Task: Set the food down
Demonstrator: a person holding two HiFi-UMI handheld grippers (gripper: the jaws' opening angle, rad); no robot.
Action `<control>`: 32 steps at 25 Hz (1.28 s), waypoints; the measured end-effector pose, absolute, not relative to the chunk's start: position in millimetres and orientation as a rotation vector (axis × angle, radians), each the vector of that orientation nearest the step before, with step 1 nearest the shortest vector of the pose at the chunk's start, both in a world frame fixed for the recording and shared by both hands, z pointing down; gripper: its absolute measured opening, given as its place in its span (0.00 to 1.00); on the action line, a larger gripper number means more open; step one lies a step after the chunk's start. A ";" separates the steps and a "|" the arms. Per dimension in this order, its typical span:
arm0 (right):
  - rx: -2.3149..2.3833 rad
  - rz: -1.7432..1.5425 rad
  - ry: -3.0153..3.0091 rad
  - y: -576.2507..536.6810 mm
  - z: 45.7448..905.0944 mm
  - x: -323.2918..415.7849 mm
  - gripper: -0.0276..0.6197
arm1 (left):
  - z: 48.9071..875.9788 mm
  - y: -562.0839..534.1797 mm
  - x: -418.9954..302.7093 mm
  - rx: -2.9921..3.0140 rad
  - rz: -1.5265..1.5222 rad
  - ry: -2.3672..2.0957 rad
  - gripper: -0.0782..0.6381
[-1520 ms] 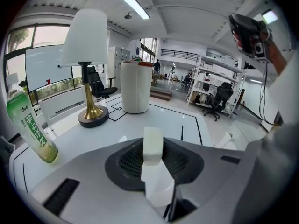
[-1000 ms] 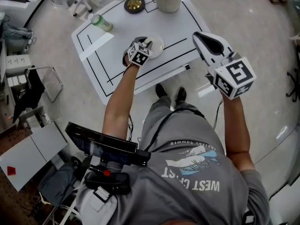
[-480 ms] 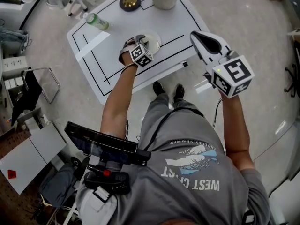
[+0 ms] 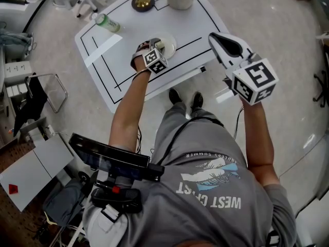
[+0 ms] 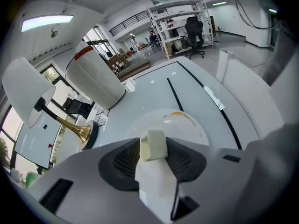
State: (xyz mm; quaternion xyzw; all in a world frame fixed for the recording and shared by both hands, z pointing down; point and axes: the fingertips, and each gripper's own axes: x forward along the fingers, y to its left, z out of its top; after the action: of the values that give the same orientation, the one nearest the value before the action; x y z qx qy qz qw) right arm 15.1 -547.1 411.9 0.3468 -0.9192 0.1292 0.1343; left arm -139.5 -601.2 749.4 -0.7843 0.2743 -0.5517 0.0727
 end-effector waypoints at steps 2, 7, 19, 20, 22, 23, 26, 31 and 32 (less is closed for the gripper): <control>1.007 0.376 -2.669 -546.7 410.3 17.5 0.06 | 747.8 -597.9 -138.1 -2.383 -1.662 0.818 0.33; 1.002 0.372 -2.689 -544.3 406.5 19.3 0.06 | 741.3 -585.7 -130.6 -2.462 -1.677 0.767 0.39; 0.963 0.338 -2.752 -524.5 384.0 31.4 0.06 | 676.8 -577.1 -124.2 -2.524 -1.543 0.948 0.39; 0.955 0.334 -2.764 -521.7 381.5 31.9 0.05 | 660.7 -578.3 -122.2 -2.540 -1.486 0.993 0.39; 0.935 0.327 -2.795 -515.9 376.5 32.0 0.05 | 623.7 -580.6 -119.0 -2.570 -1.350 1.089 0.39; 0.922 0.324 -2.815 -513.2 373.7 31.9 0.05 | 602.6 -581.3 -117.9 -2.584 -1.271 1.140 0.39; 0.881 0.305 -2.874 -504.0 363.4 32.4 0.05 | 530.8 -576.0 -114.1 -2.632 -0.981 1.287 0.39; 0.784 0.241 -2.944 -480.9 343.0 32.2 0.05 | 395.4 -537.7 -106.0 -2.696 -0.374 1.413 0.34; 0.758 0.225 -2.965 -476.2 338.2 32.4 0.05 | 368.6 -526.5 -105.4 -2.685 -0.259 1.415 0.30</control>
State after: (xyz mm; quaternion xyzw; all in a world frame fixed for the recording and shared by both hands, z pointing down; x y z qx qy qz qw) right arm 32.4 -476.2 338.2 0.2469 -0.9656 0.0733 0.0367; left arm -105.4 -526.5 368.6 -0.8804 0.4641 -0.0850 0.0479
